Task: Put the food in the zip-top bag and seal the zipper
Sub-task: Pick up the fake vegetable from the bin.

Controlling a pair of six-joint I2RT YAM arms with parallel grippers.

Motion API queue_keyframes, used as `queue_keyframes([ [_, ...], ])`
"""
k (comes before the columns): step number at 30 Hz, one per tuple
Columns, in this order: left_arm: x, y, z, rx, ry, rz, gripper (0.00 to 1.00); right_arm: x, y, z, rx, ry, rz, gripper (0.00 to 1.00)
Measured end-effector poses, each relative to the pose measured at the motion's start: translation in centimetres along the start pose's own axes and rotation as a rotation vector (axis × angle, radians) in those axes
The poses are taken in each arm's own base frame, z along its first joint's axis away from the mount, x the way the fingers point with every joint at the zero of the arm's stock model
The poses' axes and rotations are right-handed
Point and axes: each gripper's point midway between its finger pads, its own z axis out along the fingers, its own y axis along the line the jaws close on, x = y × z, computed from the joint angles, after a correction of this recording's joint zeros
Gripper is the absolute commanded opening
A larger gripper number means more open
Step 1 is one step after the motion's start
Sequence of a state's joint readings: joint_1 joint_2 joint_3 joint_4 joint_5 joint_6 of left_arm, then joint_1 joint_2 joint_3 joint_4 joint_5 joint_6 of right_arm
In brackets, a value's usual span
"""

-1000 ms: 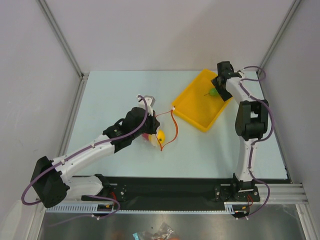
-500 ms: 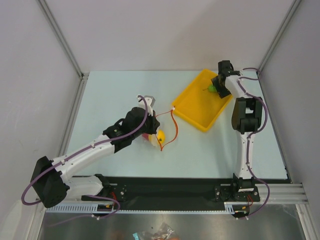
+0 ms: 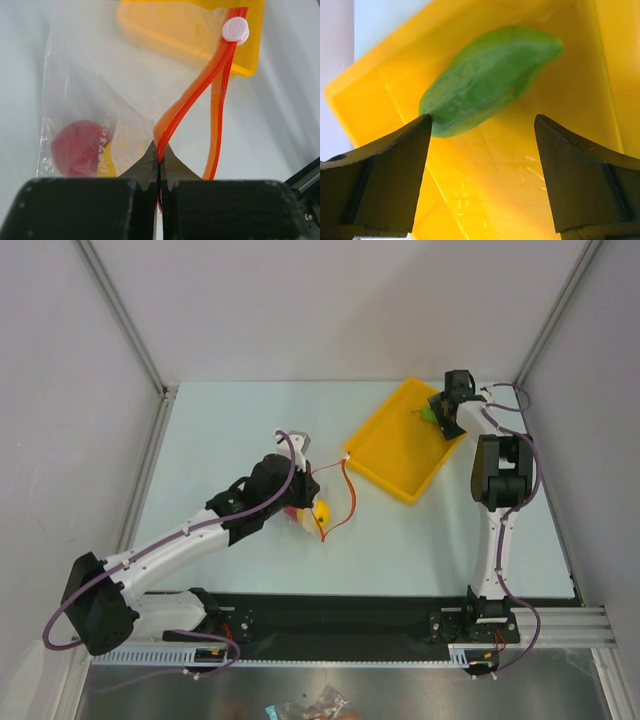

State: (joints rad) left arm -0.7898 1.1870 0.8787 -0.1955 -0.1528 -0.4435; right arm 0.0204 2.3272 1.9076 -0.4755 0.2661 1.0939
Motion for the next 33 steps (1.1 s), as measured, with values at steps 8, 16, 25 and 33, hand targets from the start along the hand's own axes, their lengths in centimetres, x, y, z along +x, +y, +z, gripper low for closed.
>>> queue_keyframes([
  [8, 0.0, 0.0, 0.0, 0.001, 0.001, 0.000, 0.00, 0.5, -0.6, -0.9, -0.064, -0.033, 0.009, 0.88],
  [16, 0.0, 0.0, 0.0, 0.003, 0.001, 0.000, 0.00, -0.5, -0.3, -0.8, -0.067, -0.046, 0.075, 0.90],
  [25, 0.0, -0.1, 0.0, 0.003, 0.001, 0.000, 0.00, -3.9, 1.8, -0.4, -0.015, -0.048, 0.232, 0.89],
  [33, 0.1, -0.1, 0.0, 0.006, 0.003, 0.000, 0.00, -2.0, 0.3, 1.9, 0.048, 0.025, 0.247, 0.71],
])
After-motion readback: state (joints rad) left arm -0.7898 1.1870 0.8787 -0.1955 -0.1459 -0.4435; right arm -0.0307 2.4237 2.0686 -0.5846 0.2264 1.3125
